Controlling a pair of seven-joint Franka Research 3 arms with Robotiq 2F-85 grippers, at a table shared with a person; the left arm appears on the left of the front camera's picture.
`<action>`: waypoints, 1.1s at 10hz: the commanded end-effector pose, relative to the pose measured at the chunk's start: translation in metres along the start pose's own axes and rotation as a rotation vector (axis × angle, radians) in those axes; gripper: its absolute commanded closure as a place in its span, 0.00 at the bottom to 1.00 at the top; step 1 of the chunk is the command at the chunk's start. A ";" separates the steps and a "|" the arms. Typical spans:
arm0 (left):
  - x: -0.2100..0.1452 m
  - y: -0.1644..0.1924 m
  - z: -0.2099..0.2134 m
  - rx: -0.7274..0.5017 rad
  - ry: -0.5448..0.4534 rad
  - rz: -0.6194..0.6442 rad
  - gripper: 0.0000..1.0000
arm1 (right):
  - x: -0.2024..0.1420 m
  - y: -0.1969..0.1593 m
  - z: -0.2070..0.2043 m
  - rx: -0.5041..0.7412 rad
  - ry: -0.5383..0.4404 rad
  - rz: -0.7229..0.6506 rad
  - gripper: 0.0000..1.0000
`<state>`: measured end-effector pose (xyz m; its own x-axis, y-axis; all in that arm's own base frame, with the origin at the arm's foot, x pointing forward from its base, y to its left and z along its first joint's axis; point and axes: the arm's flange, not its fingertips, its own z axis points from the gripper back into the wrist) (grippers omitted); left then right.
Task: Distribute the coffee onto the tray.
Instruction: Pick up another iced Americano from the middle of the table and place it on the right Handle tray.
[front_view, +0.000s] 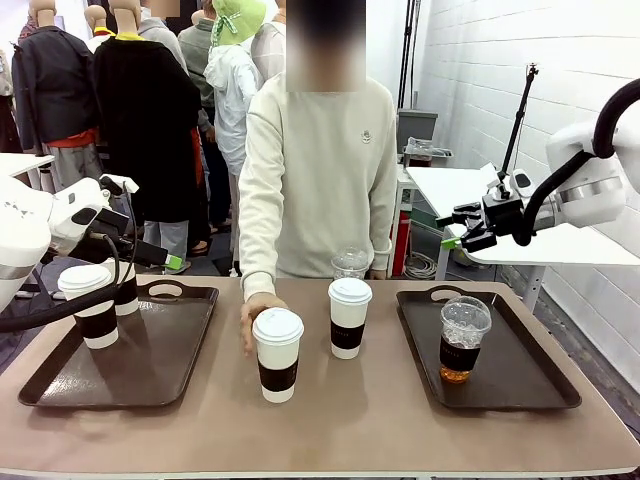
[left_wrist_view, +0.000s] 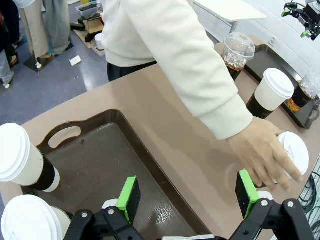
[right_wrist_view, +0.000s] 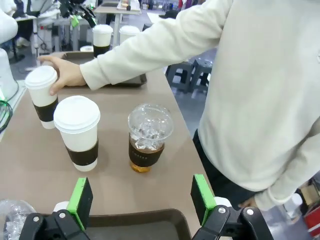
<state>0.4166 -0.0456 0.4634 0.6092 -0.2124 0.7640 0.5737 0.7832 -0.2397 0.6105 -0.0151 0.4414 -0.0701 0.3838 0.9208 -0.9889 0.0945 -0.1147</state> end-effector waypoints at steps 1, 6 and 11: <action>0.002 0.001 0.003 0.003 0.011 -0.010 0.00 | 0.010 -0.001 0.001 -0.008 0.031 0.021 0.00; 0.002 0.001 0.003 0.003 0.011 -0.010 0.00 | 0.010 -0.001 0.001 -0.008 0.031 0.021 0.00; 0.002 0.001 0.003 0.003 0.011 -0.010 0.00 | -0.015 -0.036 -0.020 0.089 -0.069 0.009 0.00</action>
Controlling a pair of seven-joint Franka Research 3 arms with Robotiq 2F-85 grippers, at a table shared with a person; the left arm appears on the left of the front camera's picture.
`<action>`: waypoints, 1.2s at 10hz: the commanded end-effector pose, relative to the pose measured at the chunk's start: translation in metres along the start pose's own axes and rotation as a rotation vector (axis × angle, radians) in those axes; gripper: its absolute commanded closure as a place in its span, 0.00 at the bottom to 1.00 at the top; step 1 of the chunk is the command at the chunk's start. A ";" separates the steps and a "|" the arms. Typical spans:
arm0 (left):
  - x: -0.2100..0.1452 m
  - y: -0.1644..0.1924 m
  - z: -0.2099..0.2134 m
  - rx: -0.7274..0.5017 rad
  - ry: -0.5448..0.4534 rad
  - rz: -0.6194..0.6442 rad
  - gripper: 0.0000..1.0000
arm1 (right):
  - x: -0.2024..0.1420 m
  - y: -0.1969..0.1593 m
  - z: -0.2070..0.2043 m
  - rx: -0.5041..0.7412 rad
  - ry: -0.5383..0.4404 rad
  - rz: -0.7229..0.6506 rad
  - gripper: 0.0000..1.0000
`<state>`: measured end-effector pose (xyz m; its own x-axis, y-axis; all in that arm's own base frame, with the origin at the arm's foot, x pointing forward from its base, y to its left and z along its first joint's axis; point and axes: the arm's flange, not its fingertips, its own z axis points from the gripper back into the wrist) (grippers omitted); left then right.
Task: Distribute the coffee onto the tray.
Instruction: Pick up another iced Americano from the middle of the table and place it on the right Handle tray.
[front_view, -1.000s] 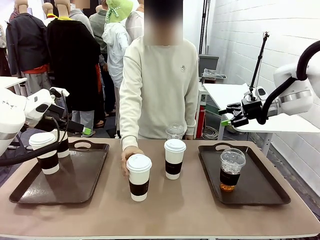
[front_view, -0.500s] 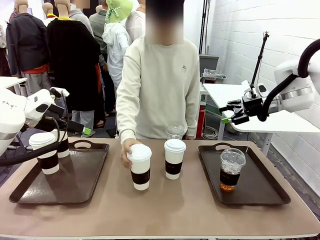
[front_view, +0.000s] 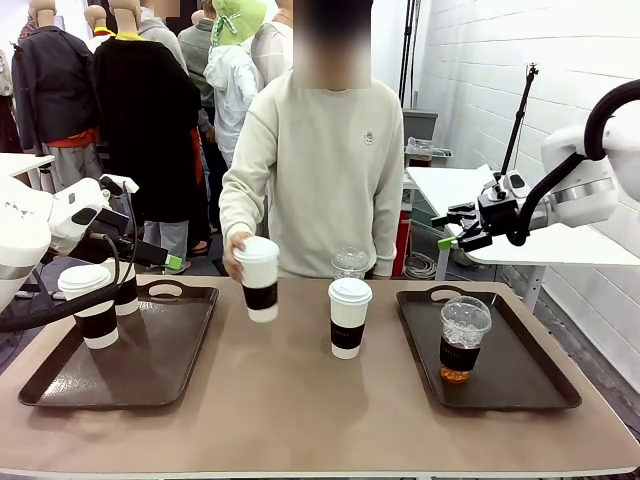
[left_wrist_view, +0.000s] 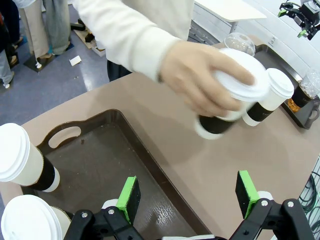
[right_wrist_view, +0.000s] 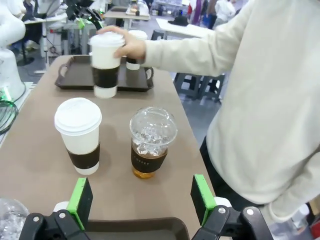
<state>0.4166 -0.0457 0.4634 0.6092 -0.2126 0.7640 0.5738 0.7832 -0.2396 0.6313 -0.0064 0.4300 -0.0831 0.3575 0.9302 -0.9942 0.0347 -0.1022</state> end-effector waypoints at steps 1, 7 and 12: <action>0.002 0.001 0.003 0.003 0.011 -0.010 0.00 | -0.016 -0.024 -0.006 0.046 -0.057 -0.015 0.00; 0.002 0.001 0.003 0.003 0.011 -0.010 0.00 | -0.068 -0.028 -0.036 -0.020 -0.147 -0.023 0.00; 0.002 0.001 0.003 0.003 0.011 -0.010 0.00 | -0.082 -0.028 -0.056 0.019 -0.154 -0.089 0.00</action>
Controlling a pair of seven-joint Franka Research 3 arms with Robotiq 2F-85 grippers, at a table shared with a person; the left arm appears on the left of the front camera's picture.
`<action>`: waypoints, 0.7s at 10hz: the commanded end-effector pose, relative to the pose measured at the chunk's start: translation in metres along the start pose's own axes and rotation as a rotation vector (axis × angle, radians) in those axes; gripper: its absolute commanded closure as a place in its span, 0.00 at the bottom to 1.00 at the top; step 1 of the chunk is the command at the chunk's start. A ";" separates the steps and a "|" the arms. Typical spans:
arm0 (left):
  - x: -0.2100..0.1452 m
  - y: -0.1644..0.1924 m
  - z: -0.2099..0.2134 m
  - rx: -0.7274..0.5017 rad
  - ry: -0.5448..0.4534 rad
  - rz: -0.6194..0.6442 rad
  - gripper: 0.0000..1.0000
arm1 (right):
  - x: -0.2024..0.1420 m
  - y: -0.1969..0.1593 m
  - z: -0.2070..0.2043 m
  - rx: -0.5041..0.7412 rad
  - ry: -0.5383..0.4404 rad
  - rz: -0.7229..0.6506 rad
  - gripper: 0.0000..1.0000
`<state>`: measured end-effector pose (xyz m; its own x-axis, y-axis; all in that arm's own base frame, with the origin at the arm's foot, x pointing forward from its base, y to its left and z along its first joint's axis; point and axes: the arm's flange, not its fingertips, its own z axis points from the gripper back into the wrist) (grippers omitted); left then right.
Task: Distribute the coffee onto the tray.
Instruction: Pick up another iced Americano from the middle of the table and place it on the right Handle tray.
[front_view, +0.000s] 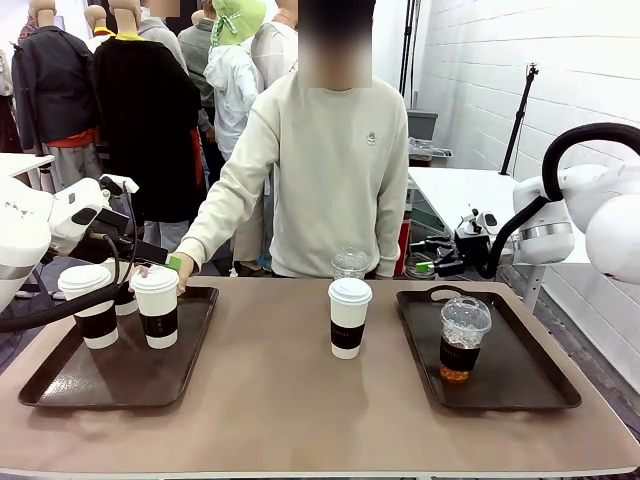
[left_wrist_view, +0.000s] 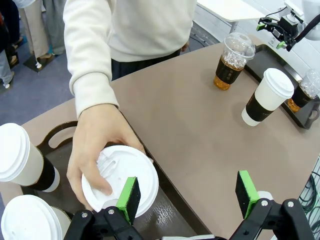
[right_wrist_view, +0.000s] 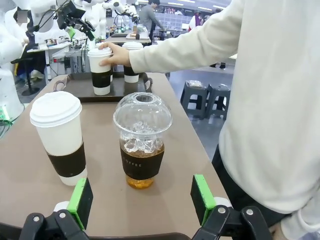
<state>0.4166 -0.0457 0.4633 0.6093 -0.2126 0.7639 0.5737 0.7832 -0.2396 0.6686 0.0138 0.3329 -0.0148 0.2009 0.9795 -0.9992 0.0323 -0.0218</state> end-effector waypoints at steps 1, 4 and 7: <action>0.002 0.001 0.003 0.003 0.011 -0.010 0.00 | 0.002 0.000 0.002 -0.003 0.001 0.005 0.00; 0.002 0.001 0.003 0.003 0.011 -0.010 0.00 | 0.002 0.000 0.002 -0.003 0.001 0.005 0.00; 0.002 0.001 0.003 0.003 0.011 -0.010 0.00 | 0.002 0.000 0.002 -0.003 0.001 0.005 0.00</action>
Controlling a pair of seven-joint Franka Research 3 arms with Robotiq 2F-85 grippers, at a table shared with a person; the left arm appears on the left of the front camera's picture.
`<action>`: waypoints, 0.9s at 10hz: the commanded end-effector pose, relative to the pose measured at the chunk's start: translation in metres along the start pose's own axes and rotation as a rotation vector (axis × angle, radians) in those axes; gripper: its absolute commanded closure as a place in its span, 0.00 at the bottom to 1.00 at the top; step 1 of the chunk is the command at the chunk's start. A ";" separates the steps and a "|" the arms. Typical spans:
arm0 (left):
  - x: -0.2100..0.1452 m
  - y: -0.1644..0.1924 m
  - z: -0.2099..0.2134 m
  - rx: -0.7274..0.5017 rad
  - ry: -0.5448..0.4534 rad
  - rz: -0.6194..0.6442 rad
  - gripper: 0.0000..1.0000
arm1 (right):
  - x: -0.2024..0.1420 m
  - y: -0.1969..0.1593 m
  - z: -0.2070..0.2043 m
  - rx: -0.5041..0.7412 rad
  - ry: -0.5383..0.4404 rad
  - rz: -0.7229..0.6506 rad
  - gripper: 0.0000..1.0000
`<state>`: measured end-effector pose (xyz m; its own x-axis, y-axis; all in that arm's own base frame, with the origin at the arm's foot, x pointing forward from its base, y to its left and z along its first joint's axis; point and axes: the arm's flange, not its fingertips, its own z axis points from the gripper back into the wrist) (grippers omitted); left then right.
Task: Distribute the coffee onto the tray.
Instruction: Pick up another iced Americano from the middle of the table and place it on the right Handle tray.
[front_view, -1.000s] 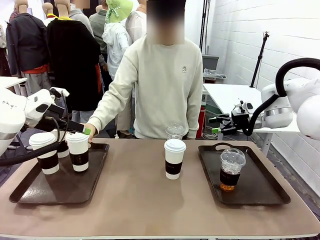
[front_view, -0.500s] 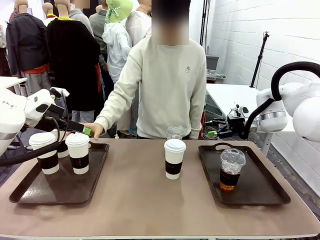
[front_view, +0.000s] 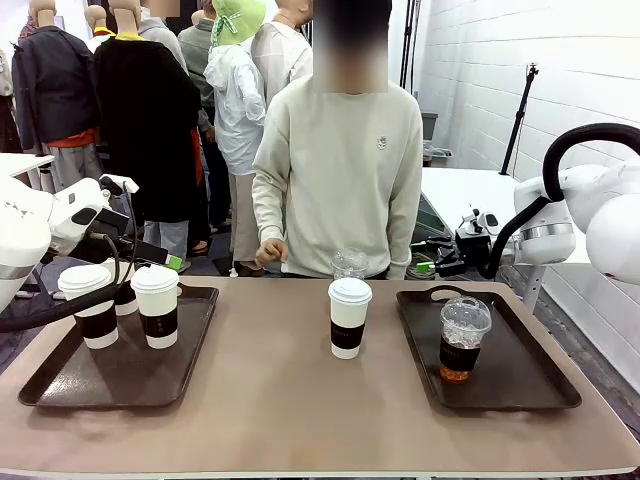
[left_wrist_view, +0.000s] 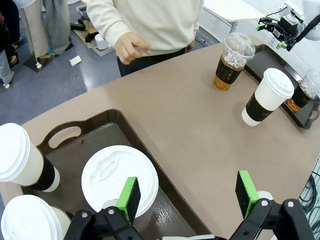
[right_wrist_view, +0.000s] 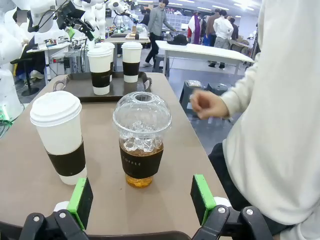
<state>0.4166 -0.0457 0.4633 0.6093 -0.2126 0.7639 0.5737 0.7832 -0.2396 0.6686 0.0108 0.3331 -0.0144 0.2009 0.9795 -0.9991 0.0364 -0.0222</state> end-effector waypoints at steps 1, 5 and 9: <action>0.002 0.001 0.003 0.003 0.011 -0.010 0.00 | 0.002 0.000 -0.001 0.001 0.001 0.005 0.00; 0.002 0.001 0.003 0.003 0.011 -0.010 0.00 | 0.002 0.000 -0.001 0.001 0.001 0.005 0.00; 0.002 0.001 0.003 0.003 0.011 -0.010 0.00 | 0.002 0.000 -0.001 0.001 0.001 0.005 0.00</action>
<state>0.4166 -0.0457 0.4633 0.6093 -0.2126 0.7639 0.5737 0.7832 -0.2396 0.6686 0.0108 0.3331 -0.0145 0.2009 0.9795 -0.9991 0.0364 -0.0222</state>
